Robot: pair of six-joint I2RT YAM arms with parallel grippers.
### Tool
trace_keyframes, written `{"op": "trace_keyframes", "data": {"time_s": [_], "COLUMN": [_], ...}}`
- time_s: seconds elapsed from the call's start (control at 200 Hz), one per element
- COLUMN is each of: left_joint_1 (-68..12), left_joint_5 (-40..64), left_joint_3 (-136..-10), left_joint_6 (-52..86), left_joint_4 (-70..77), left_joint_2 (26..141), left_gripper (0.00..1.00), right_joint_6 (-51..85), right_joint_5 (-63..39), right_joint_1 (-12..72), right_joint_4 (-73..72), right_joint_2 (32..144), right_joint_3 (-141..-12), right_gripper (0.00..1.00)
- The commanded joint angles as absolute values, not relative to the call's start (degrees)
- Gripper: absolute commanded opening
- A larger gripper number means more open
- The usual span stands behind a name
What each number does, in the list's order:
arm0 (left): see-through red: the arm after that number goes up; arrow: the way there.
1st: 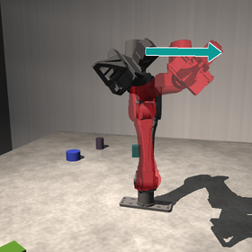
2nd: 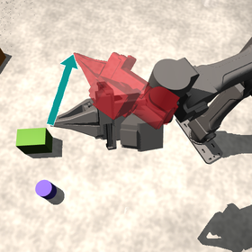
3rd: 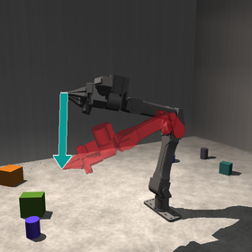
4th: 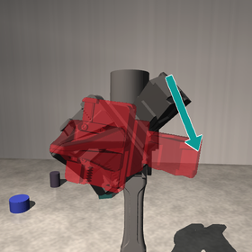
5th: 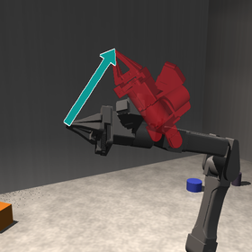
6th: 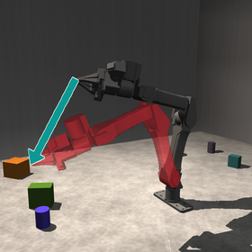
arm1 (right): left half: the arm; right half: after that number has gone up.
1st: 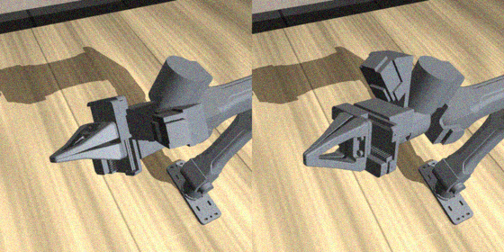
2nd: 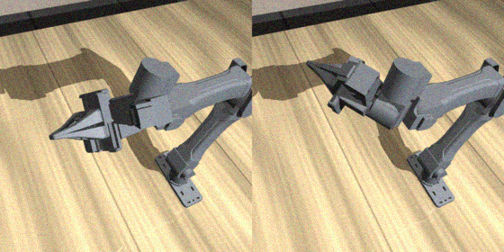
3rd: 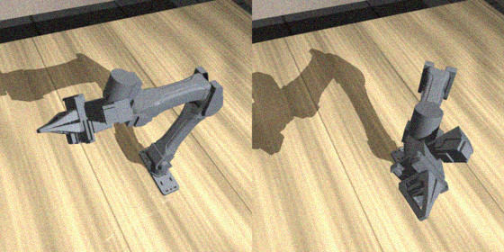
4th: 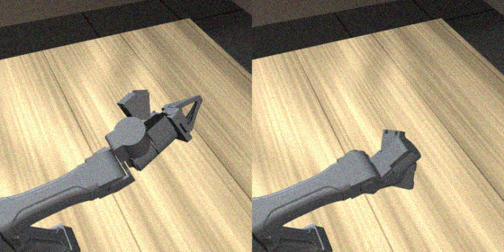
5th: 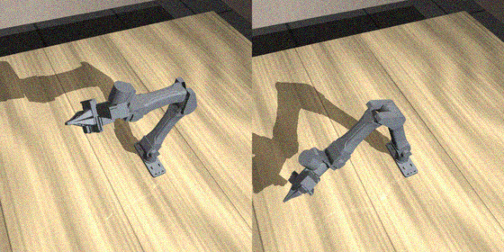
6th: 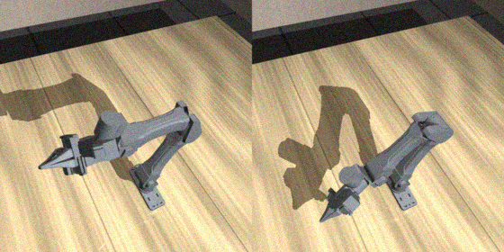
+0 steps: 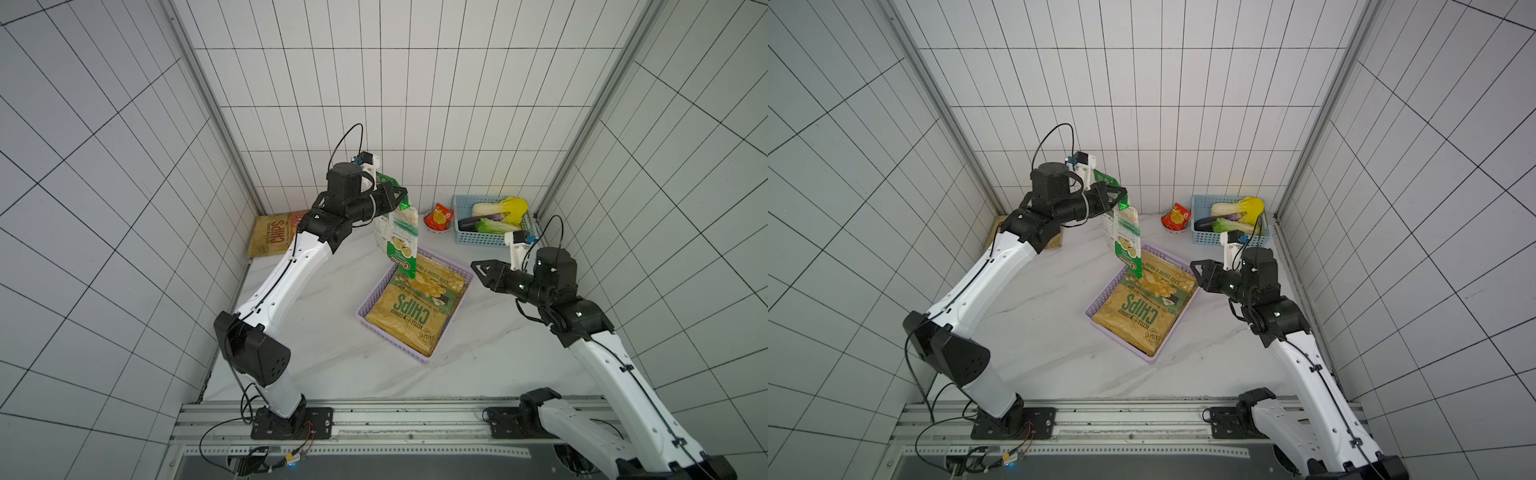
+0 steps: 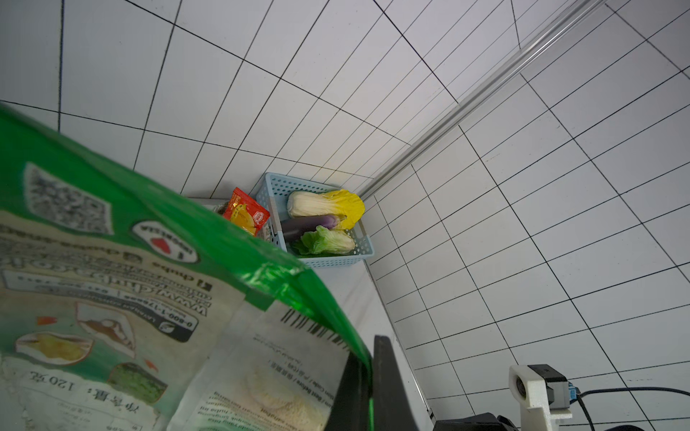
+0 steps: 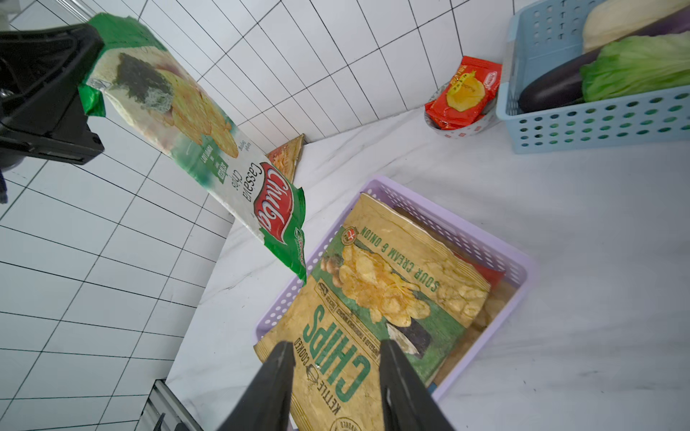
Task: Put the potato chips into the basket
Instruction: Pick up the potato chip from the center of the board, then place the potato chip in the basket.
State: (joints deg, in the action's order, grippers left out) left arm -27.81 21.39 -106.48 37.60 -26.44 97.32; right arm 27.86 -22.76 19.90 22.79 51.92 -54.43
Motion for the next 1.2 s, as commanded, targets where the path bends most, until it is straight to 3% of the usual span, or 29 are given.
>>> {"op": "trace_keyframes", "data": {"time_s": [0.0, 0.355, 0.565, 0.919, 1.044, 1.194], "left_joint_1": [-30.8, -35.3, -35.8, -37.9, -38.4, -38.6], "left_joint_5": [17.2, 13.4, 12.9, 21.3, 25.1, 28.9], "left_joint_3": [-109.7, -109.1, -98.8, -82.4, -80.3, -80.5], "left_joint_6": [36.5, 38.3, 37.8, 32.2, 26.5, 14.5], "left_joint_4": [-23.0, -23.8, -23.9, -25.0, -29.7, -40.1], "left_joint_2": [98.4, 102.4, 98.3, 90.0, 85.6, 80.7], "left_gripper": [0.00, 0.00, 0.00, 0.00, 0.29, 0.78], "right_joint_6": [25.6, 24.6, 24.6, 27.1, 30.2, 34.0], "right_joint_5": [-20.7, -20.3, -21.7, -24.6, -27.3, -29.6], "right_joint_1": [18.3, 16.0, 15.6, 15.6, 15.6, 17.0], "right_joint_4": [28.0, 30.6, 30.7, 26.4, 22.2, 15.8], "right_joint_2": [50.1, 47.5, 47.1, 49.1, 52.0, 59.1], "right_joint_3": [-52.0, -52.0, -51.7, -49.4, -46.7, -45.1], "right_gripper": [0.41, 0.41, 0.41, 0.42, 0.43, 0.45]}}
